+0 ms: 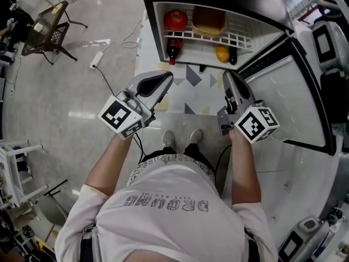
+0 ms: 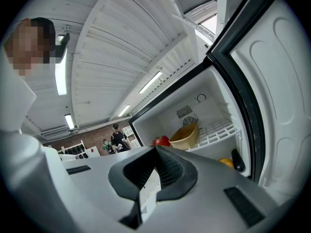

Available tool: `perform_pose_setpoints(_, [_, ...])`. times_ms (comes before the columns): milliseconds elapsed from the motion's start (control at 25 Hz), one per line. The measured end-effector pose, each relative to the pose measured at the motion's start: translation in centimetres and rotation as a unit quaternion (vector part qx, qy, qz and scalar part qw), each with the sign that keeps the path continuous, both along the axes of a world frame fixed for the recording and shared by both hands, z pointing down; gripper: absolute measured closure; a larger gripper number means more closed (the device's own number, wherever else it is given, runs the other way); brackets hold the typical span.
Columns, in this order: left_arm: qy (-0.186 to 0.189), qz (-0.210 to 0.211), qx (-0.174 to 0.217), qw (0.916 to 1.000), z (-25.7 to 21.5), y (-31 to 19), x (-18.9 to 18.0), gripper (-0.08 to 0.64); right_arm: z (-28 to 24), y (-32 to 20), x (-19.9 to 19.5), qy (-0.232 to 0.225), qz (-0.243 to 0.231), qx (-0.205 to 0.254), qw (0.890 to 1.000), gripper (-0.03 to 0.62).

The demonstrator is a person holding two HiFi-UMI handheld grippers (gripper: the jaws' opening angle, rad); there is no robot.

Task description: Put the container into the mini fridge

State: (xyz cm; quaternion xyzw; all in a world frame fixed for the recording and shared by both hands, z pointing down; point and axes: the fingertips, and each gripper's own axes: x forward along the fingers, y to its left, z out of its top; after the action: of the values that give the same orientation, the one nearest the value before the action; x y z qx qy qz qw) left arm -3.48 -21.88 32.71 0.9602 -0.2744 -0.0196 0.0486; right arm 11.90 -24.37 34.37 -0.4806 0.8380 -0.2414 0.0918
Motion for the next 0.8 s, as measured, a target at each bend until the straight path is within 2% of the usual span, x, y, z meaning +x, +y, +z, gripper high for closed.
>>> perform_pose_setpoints(800, [0.006,0.005,-0.001,1.0,-0.18,0.09,-0.17,0.554,0.12,0.98,-0.89,0.017,-0.009,-0.002,1.0,0.591])
